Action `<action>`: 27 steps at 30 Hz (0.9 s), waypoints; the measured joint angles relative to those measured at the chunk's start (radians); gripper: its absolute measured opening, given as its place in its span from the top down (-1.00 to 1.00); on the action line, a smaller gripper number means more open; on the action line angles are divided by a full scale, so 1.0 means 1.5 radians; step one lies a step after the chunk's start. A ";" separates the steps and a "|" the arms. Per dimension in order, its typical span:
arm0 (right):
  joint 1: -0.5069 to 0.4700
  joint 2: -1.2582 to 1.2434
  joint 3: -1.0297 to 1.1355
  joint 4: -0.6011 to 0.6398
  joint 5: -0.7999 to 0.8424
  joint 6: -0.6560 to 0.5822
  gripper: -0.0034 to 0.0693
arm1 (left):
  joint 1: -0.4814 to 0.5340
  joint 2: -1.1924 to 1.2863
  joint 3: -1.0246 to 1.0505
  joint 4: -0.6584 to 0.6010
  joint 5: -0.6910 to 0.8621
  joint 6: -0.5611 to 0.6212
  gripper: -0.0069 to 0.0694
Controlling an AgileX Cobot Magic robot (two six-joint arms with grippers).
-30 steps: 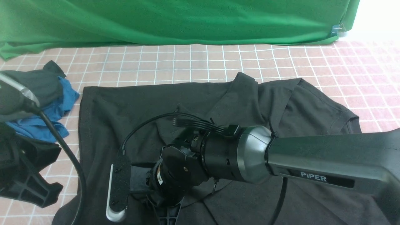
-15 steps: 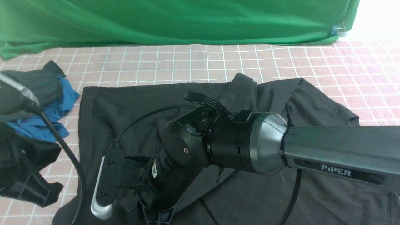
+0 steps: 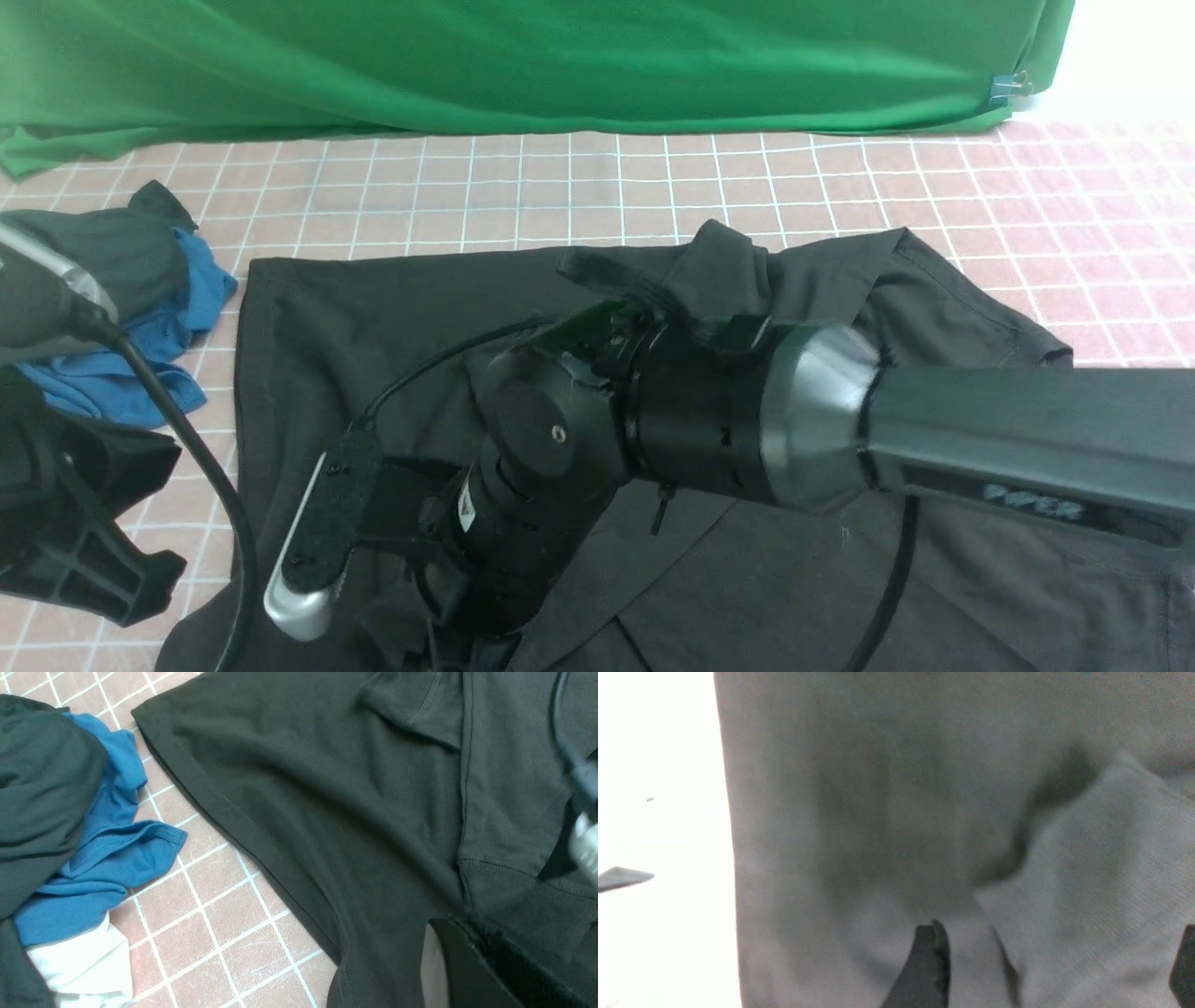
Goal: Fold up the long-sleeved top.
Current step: Use the right arm to drag and drop the cuff onto the cuffclosest to the right arm, then use both arms simultaneously to clamp the lower edge of the clothing fabric
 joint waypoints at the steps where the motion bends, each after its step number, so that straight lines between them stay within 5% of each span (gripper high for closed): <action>1: 0.000 -0.003 -0.001 -0.006 0.003 0.009 -0.87 | 0.000 0.000 0.000 0.000 0.002 0.000 0.77; 4: 0.000 -0.057 -0.009 -0.135 0.064 0.105 -0.27 | 0.000 0.000 0.000 -0.011 0.031 0.002 0.77; 6: -0.001 -0.075 -0.009 -0.169 0.087 0.134 -0.06 | 0.000 0.000 0.000 -0.018 0.042 0.005 0.77; 9: -0.020 -0.120 -0.009 -0.210 0.165 0.192 0.61 | 0.000 0.000 0.000 -0.055 0.076 0.038 0.77; 12: -0.040 -0.162 0.006 -0.218 0.196 0.233 0.79 | 0.000 0.000 0.000 -0.088 0.102 0.074 0.77; 21: -0.087 -0.379 0.227 -0.227 0.206 0.307 0.66 | 0.000 0.001 0.000 -0.154 0.133 0.149 0.77; 27: -0.088 -0.486 0.445 -0.227 0.205 0.280 0.09 | 0.000 0.066 0.002 -0.253 0.131 0.282 0.77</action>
